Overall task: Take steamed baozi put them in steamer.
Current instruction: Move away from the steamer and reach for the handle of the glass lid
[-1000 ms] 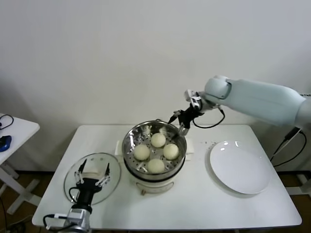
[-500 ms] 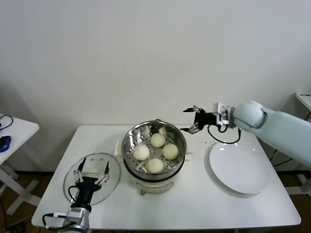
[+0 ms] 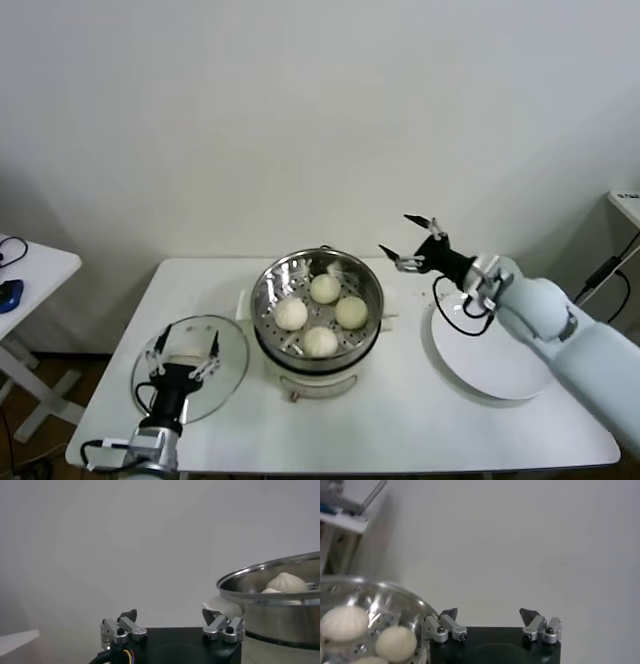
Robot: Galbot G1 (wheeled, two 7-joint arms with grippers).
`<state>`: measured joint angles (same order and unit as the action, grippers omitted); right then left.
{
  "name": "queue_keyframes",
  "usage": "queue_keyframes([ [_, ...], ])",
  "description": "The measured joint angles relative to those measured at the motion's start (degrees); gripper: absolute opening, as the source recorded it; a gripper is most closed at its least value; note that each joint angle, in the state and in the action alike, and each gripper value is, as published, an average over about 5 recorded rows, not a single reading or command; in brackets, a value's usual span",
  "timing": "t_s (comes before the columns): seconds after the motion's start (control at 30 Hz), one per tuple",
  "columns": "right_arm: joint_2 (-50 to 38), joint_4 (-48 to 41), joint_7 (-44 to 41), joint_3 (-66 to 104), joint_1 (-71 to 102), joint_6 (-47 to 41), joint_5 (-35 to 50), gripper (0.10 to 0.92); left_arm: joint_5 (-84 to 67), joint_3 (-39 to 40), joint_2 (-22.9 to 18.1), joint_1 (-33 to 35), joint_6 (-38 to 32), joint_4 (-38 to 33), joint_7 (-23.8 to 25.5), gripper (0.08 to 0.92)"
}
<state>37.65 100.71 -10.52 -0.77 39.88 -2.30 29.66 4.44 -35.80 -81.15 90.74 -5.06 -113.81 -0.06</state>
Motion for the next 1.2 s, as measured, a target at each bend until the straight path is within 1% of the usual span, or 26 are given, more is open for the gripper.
queue_keyframes([
  [0.23,7.4,3.9,1.7,17.0,17.2,3.6,-3.8,0.823,-1.4,-0.8,0.0,-0.6,-0.4,0.3,0.6,0.823],
  [0.47,14.6,5.8,1.8,27.3,29.3,8.0,-5.9,0.823,-2.9,-1.8,-0.7,-1.1,-0.8,0.6,1.3,0.823],
  [0.63,18.6,6.0,1.3,30.9,35.4,10.7,-6.6,0.823,-3.8,-2.5,-0.8,-1.3,-0.9,0.8,1.6,0.823],
  [0.8,20.8,5.6,0.7,33.0,38.8,12.1,-7.0,0.823,-2.8,-3.5,-1.0,-1.3,-0.5,1.5,1.0,0.823],
  [1.07,23.1,4.8,0.0,34.2,41.2,13.3,-7.2,0.823,2.6,-5.5,-1.2,-0.4,0.2,2.0,0.3,0.823],
  [1.2,23.7,4.3,-0.1,34.5,41.8,13.6,-7.5,0.823,8.0,-6.9,-1.6,-0.1,-0.4,2.7,-0.1,0.823],
])
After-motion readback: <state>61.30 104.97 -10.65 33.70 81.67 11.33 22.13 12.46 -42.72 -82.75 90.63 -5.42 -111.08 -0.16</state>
